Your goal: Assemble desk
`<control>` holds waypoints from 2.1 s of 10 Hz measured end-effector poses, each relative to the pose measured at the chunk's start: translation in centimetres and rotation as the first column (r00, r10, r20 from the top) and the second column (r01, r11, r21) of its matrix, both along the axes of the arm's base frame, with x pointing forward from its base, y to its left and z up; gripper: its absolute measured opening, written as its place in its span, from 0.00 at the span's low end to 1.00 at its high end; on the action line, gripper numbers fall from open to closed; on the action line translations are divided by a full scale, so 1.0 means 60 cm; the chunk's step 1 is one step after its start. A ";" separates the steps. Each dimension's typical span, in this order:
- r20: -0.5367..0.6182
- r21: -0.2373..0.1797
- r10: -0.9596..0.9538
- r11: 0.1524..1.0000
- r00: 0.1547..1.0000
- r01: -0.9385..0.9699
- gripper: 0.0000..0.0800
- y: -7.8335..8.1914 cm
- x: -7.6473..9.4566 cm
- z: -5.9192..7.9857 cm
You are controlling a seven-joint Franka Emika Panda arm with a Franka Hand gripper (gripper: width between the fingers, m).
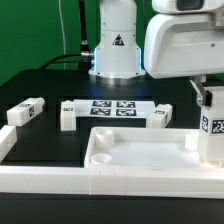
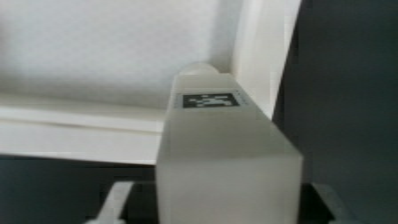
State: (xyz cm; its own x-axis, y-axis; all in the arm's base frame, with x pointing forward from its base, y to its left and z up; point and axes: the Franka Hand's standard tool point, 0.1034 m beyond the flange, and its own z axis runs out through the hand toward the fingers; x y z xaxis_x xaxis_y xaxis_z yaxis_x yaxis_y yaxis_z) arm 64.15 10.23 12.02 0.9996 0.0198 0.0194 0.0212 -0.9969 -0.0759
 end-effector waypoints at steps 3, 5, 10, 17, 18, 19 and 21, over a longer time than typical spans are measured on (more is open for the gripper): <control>-0.036 0.029 -0.347 0.937 0.937 0.348 0.36 -0.008 0.002 -0.001; -0.073 0.019 -0.524 0.850 0.849 0.526 0.36 -0.010 0.003 -0.002; -0.110 -0.009 -0.825 0.558 0.554 0.830 0.36 -0.011 0.002 -0.003; -0.096 0.014 -0.564 0.823 0.820 0.567 0.81 0.008 -0.002 -0.002; -0.085 0.022 -0.508 0.859 0.857 0.511 0.81 0.009 -0.002 -0.002; -0.076 0.027 -0.434 0.899 0.898 0.437 0.81 0.008 -0.002 -0.003; -0.059 0.034 -0.283 0.958 0.957 0.286 0.81 0.007 -0.002 -0.003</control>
Offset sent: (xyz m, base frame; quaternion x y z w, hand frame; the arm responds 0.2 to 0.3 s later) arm -0.0009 0.0111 -0.0106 0.0160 -0.0887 0.3521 0.9316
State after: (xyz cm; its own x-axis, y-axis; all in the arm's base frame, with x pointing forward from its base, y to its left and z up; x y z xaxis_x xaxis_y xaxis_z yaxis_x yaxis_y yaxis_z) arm 64.04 10.67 11.83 0.9634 -0.2652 -0.0392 -0.2679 -0.9570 -0.1112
